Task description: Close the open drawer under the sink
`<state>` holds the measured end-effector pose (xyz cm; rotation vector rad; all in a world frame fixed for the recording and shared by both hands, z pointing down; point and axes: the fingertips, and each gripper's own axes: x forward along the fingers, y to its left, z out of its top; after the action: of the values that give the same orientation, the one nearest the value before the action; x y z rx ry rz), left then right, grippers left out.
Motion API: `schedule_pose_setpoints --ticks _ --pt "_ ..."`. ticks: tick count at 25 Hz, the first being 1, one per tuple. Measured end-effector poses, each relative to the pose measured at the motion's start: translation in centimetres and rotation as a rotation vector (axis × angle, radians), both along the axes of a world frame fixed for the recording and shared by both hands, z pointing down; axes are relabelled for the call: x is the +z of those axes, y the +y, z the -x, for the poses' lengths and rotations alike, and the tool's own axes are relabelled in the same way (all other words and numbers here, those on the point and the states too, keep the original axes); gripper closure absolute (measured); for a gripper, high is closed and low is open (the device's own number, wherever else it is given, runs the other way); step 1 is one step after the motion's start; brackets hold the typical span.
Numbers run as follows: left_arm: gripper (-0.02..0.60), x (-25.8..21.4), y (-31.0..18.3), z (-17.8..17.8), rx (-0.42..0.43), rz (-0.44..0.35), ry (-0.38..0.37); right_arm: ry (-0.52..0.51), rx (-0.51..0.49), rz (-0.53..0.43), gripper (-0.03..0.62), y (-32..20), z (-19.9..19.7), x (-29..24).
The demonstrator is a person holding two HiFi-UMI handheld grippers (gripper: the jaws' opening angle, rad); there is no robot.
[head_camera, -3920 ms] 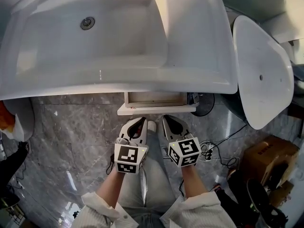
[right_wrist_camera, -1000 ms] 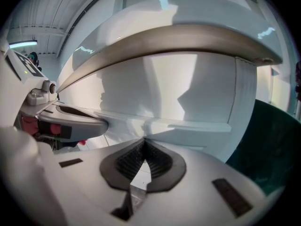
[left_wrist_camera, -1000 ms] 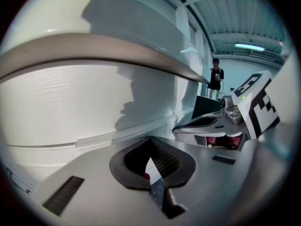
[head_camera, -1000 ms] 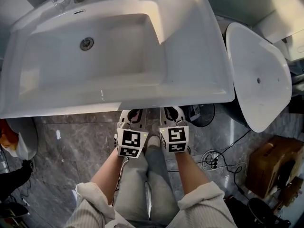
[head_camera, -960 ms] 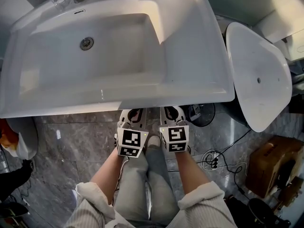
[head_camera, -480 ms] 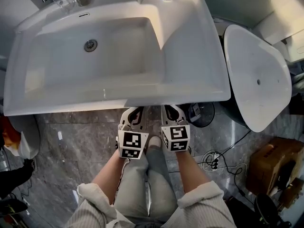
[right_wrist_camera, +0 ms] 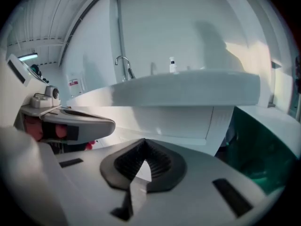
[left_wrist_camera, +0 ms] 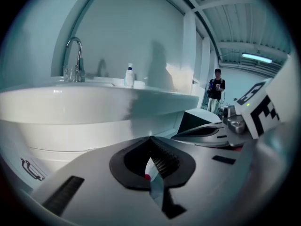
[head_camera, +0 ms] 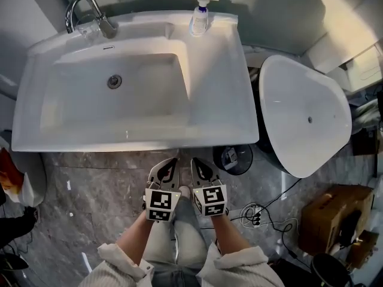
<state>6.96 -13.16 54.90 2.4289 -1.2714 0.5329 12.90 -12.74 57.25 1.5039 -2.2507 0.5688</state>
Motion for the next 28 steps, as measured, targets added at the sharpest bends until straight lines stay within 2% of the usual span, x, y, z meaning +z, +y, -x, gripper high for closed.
schedule_pose_setpoints --ticks 4,8,12,18,23,28 --pt "0.566 -4.1 0.4 -0.5 -0.009 -0.014 0.037 -0.059 -0.073 -0.03 0.585 0.0 0.8 -4.7" --pt "0.566 -9.4 -0.2 -1.2 0.0 -0.068 0.058 -0.096 -0.141 -0.096 0.585 -0.7 0.9 -10.6" --pt "0.566 -14.8 -0.4 -1.4 0.009 -0.11 0.088 -0.106 -0.157 -0.14 0.585 -0.6 0.8 -16.6" --pt "0.566 -23.7 -0.3 -1.3 0.041 -0.237 0.135 -0.169 -0.195 -0.249 0.585 -0.4 1.3 -25.5" --pt "0.566 -28.8 0.9 -1.1 0.083 -0.286 0.164 -0.214 -0.215 -0.294 0.585 0.5 1.5 -31.2" --pt "0.566 -32.6 1.9 -0.4 0.073 -0.305 0.26 -0.221 -0.207 -0.347 0.585 1.6 1.4 -35.5"
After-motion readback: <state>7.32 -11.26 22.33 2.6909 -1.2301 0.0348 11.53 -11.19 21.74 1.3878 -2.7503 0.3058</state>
